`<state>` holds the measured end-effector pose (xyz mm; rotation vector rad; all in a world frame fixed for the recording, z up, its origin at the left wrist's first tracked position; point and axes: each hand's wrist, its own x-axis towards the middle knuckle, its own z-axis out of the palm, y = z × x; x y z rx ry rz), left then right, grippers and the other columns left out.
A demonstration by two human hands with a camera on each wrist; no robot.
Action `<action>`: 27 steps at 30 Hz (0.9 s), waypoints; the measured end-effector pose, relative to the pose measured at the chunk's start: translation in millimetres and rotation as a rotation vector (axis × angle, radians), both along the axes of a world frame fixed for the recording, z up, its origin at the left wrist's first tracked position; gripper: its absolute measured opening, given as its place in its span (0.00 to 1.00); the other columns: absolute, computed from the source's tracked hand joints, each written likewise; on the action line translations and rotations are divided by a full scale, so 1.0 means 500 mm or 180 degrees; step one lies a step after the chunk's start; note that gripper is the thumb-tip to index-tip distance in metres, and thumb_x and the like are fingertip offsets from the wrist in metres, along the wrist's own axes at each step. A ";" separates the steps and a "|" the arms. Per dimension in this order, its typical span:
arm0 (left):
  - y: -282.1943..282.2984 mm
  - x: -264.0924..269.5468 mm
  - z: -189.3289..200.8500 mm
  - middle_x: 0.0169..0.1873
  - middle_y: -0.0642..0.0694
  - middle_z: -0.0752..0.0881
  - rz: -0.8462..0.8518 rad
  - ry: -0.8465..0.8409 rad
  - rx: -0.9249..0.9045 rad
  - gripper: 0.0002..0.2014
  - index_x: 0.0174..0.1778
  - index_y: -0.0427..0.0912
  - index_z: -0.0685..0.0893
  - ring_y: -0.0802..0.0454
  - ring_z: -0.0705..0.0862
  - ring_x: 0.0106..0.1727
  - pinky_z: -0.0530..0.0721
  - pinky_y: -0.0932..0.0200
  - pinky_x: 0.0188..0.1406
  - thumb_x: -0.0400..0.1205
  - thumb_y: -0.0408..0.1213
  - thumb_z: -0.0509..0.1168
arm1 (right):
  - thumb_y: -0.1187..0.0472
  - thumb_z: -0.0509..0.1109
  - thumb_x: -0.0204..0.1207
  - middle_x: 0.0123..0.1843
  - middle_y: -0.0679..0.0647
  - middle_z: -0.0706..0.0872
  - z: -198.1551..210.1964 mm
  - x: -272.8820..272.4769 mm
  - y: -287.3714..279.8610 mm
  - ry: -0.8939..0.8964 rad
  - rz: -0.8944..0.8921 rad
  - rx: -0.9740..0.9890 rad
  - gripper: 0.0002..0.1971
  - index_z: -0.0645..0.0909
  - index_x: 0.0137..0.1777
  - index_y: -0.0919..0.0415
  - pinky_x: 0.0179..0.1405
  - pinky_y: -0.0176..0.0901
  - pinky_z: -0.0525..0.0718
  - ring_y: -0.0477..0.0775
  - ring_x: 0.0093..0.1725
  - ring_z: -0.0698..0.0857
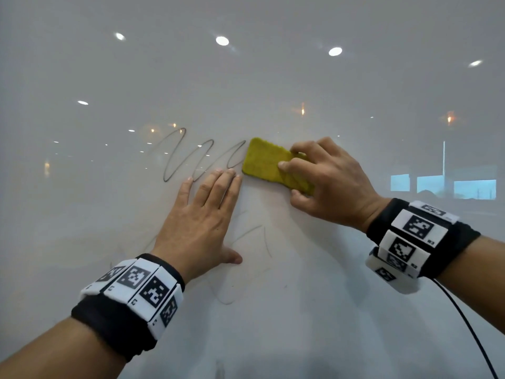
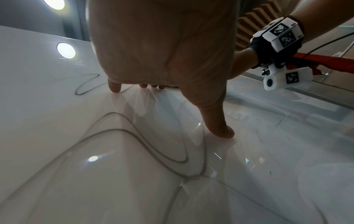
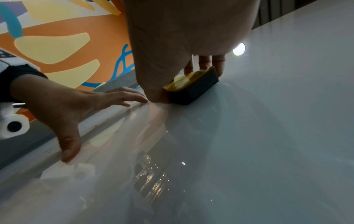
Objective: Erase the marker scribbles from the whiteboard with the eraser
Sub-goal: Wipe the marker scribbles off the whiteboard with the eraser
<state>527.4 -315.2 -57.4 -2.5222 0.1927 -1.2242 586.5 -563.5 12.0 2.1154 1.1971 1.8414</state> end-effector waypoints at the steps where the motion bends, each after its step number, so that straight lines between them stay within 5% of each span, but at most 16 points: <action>1: 0.000 0.000 0.000 0.85 0.44 0.49 0.0010 0.0020 -0.0005 0.70 0.85 0.41 0.41 0.46 0.43 0.84 0.54 0.34 0.83 0.59 0.78 0.68 | 0.53 0.72 0.68 0.60 0.59 0.86 0.007 0.000 0.004 0.0010 0.0018 0.0081 0.19 0.87 0.58 0.56 0.45 0.56 0.85 0.67 0.51 0.81; 9: -0.005 -0.011 0.001 0.83 0.46 0.38 -0.0007 0.0050 -0.0006 0.68 0.83 0.42 0.31 0.48 0.35 0.83 0.44 0.37 0.84 0.65 0.76 0.66 | 0.56 0.76 0.69 0.59 0.63 0.85 -0.055 -0.010 0.024 -0.0005 0.0220 0.0223 0.14 0.87 0.53 0.61 0.44 0.54 0.85 0.68 0.51 0.81; 15: 0.002 -0.018 0.001 0.83 0.46 0.31 0.0098 0.0231 0.0097 0.67 0.83 0.41 0.27 0.47 0.32 0.85 0.42 0.37 0.84 0.67 0.76 0.64 | 0.62 0.76 0.69 0.58 0.63 0.86 -0.214 -0.016 -0.012 0.0231 0.0365 -0.0868 0.11 0.87 0.52 0.60 0.42 0.57 0.84 0.68 0.46 0.82; 18: 0.005 -0.021 0.004 0.83 0.46 0.31 0.0139 0.0292 0.0116 0.67 0.82 0.41 0.27 0.48 0.32 0.85 0.43 0.38 0.84 0.67 0.75 0.66 | 0.61 0.75 0.69 0.59 0.62 0.87 -0.184 -0.015 -0.022 0.0123 0.0235 -0.1224 0.11 0.88 0.52 0.58 0.42 0.56 0.84 0.68 0.47 0.83; 23: 0.004 -0.024 0.002 0.84 0.47 0.32 0.0123 0.0306 0.0104 0.67 0.84 0.42 0.30 0.48 0.33 0.85 0.44 0.37 0.84 0.67 0.74 0.67 | 0.60 0.75 0.71 0.60 0.62 0.86 -0.093 -0.014 -0.022 0.0058 0.0189 -0.0281 0.10 0.87 0.52 0.59 0.45 0.60 0.84 0.70 0.50 0.82; 27: 0.006 -0.025 -0.001 0.83 0.47 0.32 0.0138 0.0313 0.0112 0.66 0.83 0.42 0.29 0.48 0.33 0.85 0.45 0.36 0.84 0.69 0.74 0.66 | 0.60 0.73 0.73 0.60 0.64 0.86 -0.209 -0.013 -0.025 0.0110 0.0398 -0.0522 0.09 0.86 0.53 0.58 0.46 0.59 0.84 0.70 0.49 0.83</action>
